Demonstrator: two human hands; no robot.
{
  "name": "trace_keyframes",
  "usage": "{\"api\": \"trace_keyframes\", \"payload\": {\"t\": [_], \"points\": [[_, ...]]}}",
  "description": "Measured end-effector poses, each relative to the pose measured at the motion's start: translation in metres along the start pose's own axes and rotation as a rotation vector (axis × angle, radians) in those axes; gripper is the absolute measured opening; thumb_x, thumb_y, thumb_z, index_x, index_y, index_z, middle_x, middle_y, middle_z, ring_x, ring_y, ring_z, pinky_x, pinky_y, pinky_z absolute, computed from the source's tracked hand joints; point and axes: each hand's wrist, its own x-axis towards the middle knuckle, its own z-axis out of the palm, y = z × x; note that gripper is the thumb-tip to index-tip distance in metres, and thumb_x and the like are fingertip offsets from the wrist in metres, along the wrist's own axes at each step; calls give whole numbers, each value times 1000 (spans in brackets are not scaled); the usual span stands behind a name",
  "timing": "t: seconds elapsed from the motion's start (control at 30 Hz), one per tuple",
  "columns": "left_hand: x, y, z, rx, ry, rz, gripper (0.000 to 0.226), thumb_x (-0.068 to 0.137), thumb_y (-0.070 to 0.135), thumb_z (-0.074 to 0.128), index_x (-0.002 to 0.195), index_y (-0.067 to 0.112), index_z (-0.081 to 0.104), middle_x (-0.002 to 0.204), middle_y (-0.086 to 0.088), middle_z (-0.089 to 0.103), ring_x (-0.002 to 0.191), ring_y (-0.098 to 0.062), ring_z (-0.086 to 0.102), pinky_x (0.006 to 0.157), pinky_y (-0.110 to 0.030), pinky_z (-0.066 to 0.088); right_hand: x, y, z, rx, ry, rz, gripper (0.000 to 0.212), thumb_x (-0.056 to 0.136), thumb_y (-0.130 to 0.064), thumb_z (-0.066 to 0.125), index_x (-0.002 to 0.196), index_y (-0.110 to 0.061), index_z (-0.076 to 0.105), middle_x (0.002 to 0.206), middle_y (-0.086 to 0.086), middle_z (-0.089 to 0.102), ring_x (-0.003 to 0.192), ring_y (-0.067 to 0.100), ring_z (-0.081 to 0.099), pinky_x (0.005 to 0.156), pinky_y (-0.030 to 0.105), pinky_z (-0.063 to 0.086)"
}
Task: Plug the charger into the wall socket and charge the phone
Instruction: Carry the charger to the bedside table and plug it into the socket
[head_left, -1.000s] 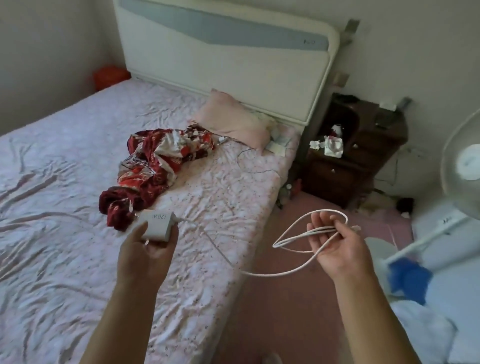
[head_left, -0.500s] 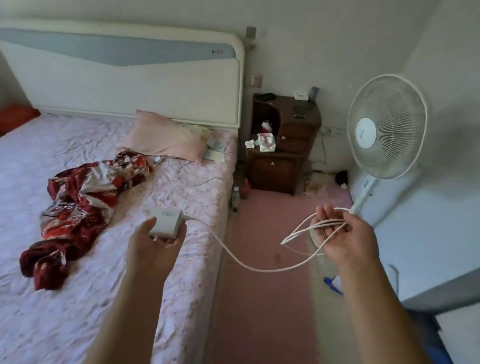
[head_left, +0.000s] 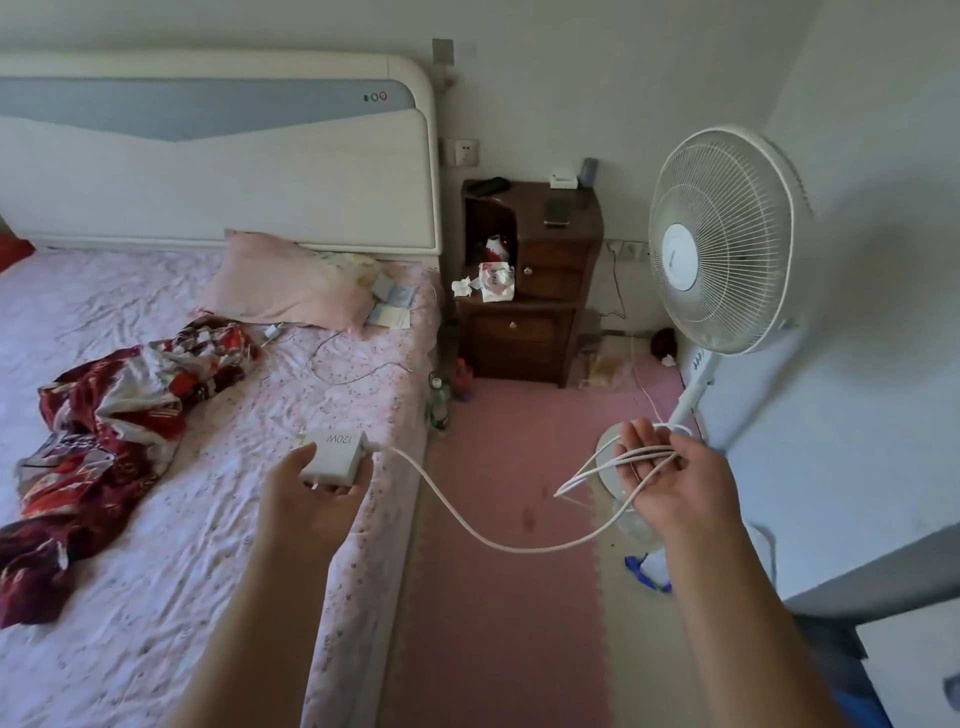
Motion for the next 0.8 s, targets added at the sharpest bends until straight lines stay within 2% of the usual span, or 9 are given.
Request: {"api": "trace_keyframes", "payload": {"t": [0.13,0.3,0.47,0.6,0.8], "points": [[11,-21,18,-7,3,-13,50,90,15,51,137,8,35,131,-18,50,115,-39,55,87,-48,52,18,-23,1,-6,-3,-1,18,97,-12,39,89,-7,54,91,9,67,90,25,67,84,39,51],[24,-32,36,10,17,-21,48,91,15,50,137,7,37,130,-18,51,116,-37,54,96,-47,49,38,-36,5,5,12,9,18,97,-13,39,89,-8,54,91,9,68,91,25,68,84,39,51],[49,-35,56,31,39,-35,46,92,15,50,135,7,37,127,-17,52,113,-38,54,93,-47,50,61,-39,15,16,32,12,17,98,-15,40,92,-8,55,88,8,69,72,23,74,78,39,53],[83,-32,80,60,21,-77,46,92,16,49,135,7,37,128,-16,52,114,-35,55,95,-47,49,83,-37,32,22,47,-17,17,97,-14,40,92,-7,55,87,9,70,69,23,74,75,39,53],[140,-18,123,151,-29,-99,39,93,15,46,129,4,40,120,-18,55,111,-34,56,95,-47,48,116,-31,77,32,71,-55,19,98,-14,38,89,-7,54,88,8,67,90,24,67,80,38,51]]}}
